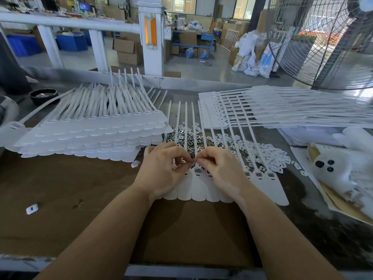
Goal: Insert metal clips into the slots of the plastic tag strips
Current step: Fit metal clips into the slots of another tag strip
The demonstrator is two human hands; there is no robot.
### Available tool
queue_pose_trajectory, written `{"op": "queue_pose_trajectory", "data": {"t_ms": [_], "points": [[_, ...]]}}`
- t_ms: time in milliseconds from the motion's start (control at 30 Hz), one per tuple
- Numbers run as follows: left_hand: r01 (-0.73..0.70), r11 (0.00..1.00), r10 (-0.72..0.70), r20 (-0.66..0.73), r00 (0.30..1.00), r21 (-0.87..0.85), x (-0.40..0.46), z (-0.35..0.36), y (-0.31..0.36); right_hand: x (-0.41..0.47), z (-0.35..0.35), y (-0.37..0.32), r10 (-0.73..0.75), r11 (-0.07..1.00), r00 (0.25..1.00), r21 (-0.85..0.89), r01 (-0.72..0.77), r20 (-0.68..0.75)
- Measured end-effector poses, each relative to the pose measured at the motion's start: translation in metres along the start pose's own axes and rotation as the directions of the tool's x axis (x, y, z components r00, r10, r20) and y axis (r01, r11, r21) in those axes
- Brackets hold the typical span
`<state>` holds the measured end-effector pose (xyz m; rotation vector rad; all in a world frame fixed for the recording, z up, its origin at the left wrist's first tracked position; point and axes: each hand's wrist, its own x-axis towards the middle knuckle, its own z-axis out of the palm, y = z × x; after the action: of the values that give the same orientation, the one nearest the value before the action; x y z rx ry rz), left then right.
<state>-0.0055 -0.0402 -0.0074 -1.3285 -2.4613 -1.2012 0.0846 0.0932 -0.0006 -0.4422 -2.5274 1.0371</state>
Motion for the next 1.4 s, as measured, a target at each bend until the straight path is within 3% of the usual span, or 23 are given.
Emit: {"op": "queue_pose_trajectory", "data": {"t_ms": [233,400,700,867,967,1200,1400], "points": [[-0.064,0.995,0.071,0.076,0.995,-0.082,0.000,-0.003,0.002,-0.003,-0.006,-0.002,0.005,0.989,1.000,0.147,-0.001,-0.022],[-0.144,0.990,0.140,0.159,0.977,0.013,-0.001,-0.003,0.005,-0.003,-0.007,-0.002,0.024,0.979,0.997,0.202,-0.009,-0.072],[-0.145,0.986,0.127,0.187,0.974,0.086,-0.001,-0.003,0.004,-0.004,-0.007,-0.002,0.020,0.977,0.996,0.215,0.000,-0.089],[-0.026,0.999,0.028,0.095,0.995,-0.027,0.001,-0.004,0.002,-0.004,-0.009,-0.002,0.008,0.983,1.000,0.184,-0.003,-0.022],[0.016,1.000,-0.014,0.109,0.994,-0.020,0.002,-0.003,0.002,-0.006,-0.010,-0.002,-0.004,0.988,1.000,0.152,0.001,0.020],[-0.067,0.998,0.064,0.168,0.984,0.016,0.001,-0.003,0.002,-0.006,-0.011,-0.001,0.054,0.949,0.994,0.316,-0.020,-0.098],[-0.125,0.988,0.099,0.249,0.963,0.091,0.001,-0.002,0.002,-0.006,-0.010,0.001,0.081,0.933,0.988,0.358,-0.030,-0.131]]}}
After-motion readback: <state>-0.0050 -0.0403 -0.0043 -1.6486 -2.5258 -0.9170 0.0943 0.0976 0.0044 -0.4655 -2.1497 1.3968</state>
